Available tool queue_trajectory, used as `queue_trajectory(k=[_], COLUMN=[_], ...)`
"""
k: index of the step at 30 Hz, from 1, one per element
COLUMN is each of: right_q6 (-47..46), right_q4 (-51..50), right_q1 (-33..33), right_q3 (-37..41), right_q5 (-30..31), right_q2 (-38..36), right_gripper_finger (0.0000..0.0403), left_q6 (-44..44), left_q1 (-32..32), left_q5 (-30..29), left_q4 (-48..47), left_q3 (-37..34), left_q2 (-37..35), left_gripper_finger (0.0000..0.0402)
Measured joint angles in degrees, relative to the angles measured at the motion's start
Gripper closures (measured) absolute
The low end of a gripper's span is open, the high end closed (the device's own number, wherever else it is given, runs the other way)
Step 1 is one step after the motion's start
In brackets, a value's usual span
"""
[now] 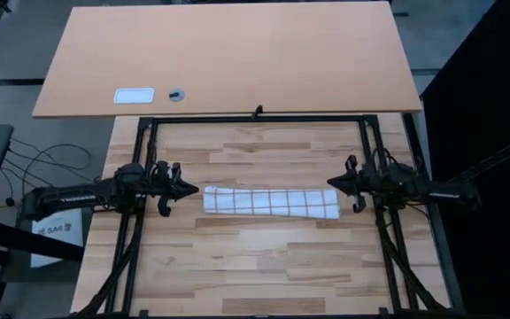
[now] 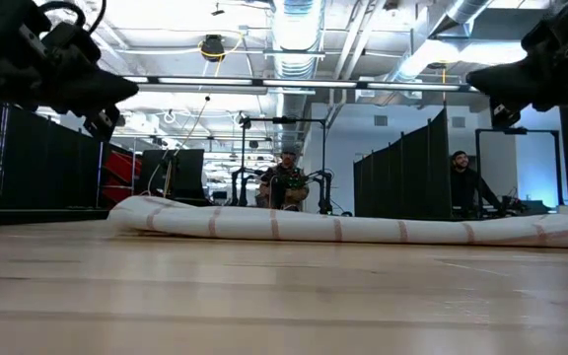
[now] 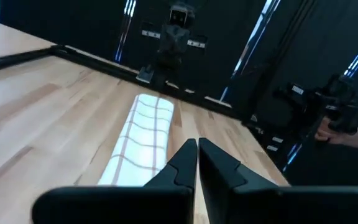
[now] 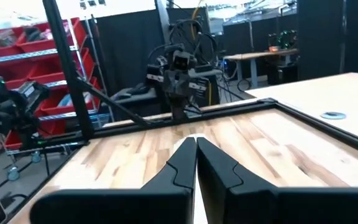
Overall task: Roll towel
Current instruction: Return to Home Position
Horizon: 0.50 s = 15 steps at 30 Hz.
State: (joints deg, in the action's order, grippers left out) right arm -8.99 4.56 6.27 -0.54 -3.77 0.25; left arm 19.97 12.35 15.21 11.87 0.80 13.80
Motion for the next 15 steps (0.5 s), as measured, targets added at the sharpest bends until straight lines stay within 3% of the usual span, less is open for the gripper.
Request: queue_trajectory(k=[4,8,15], right_q6=[-0.9,-1.0,-0.6], right_q4=[-2.8,-3.5,-3.6], right_q1=[1.1,2.4,4.5], right_q3=[0.0,0.0,0.0], right_q5=[0.0,0.1,0.3], right_q2=[0.0,0.0,0.0], right_gripper_finger=[0.0403,0.0403,0.0403], left_q6=[-2.5,-3.9,-6.4], left_q1=[1.1,3.0,5.8], left_q5=[-0.3,-0.5,-0.7], left_q4=[-1.4,-9.1,-9.3], left_q3=[0.0,0.0,-0.1], left_q2=[-2.8,-6.4,-11.5], left_gripper_finger=[0.0402,0.0401,0.0402])
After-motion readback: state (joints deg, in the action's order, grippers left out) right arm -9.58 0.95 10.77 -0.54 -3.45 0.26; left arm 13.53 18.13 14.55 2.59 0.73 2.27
